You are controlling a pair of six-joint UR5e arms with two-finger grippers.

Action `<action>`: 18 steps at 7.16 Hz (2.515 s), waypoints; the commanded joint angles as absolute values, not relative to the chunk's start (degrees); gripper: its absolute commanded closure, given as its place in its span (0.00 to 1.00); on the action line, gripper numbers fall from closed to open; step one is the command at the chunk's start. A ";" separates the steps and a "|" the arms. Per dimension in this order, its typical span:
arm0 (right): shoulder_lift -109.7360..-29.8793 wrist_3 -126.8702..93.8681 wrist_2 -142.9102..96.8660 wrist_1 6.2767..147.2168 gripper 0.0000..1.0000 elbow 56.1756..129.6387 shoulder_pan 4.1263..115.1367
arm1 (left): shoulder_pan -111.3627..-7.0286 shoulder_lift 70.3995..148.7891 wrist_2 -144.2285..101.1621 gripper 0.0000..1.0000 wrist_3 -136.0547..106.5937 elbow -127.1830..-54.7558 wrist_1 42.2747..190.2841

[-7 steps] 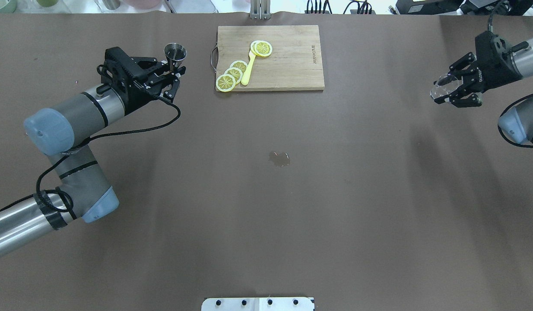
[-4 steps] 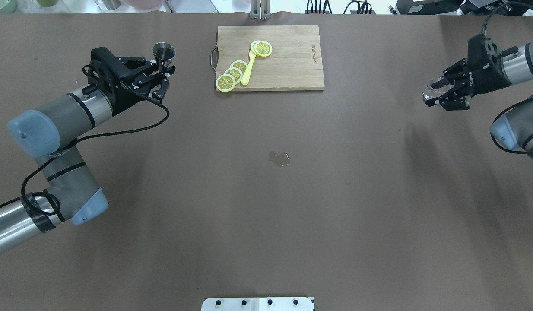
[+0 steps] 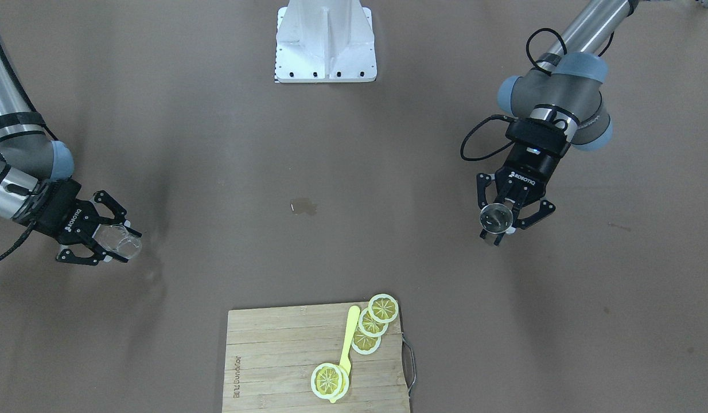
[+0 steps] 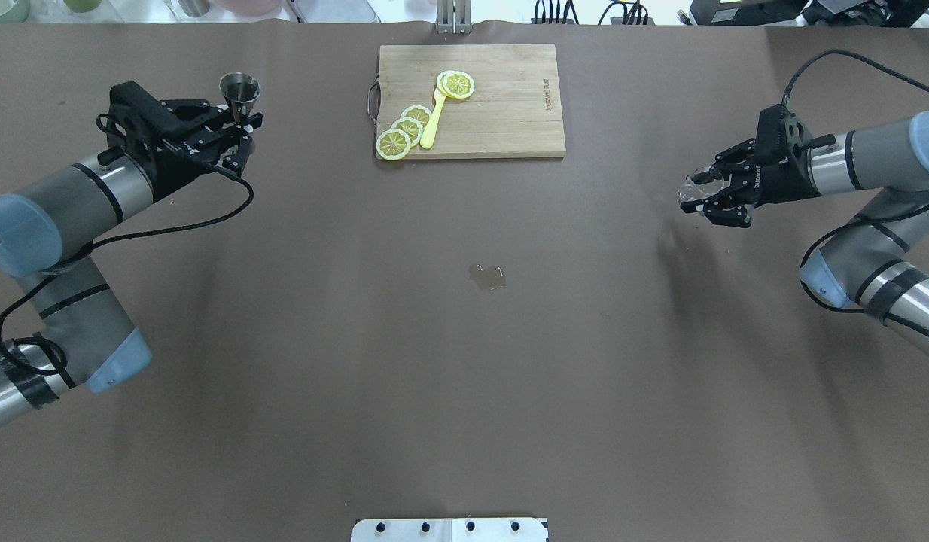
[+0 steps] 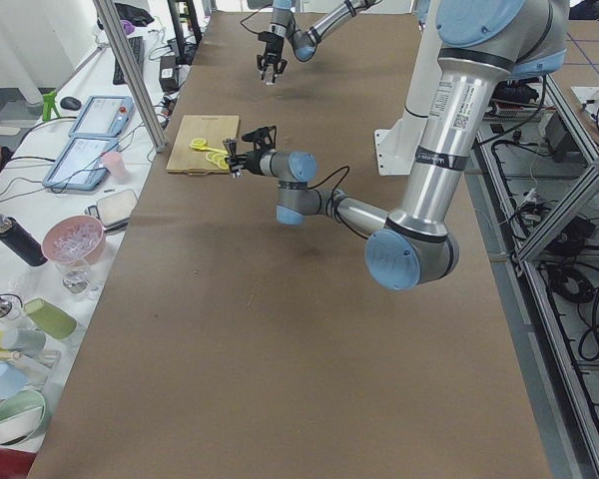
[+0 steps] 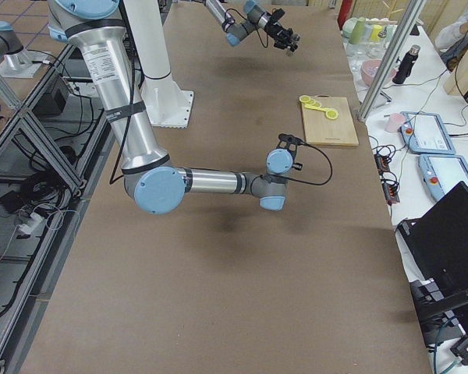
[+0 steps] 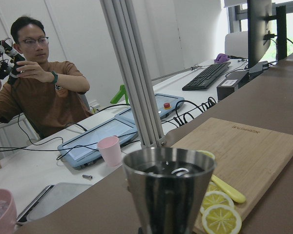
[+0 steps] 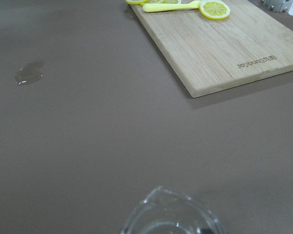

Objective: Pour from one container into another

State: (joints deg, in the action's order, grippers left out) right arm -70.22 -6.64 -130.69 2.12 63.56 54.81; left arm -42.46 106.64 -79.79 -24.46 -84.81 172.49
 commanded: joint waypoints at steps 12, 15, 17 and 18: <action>-66.97 -7.38 -122.08 -1.67 0.00 56.95 49.48 | -31.92 100.63 -33.35 1.00 -64.98 -79.28 160.09; -66.45 -7.64 -124.26 -1.67 0.00 57.39 52.28 | -31.46 100.72 -32.08 1.00 -67.68 -78.75 155.50; -64.52 -12.63 -127.43 -1.58 0.00 57.39 54.22 | -30.42 100.81 -27.88 1.00 -71.42 -78.92 150.14; -64.25 -13.44 -127.79 -1.67 0.00 57.48 54.40 | -29.89 100.81 -24.90 1.00 -79.46 -78.84 143.16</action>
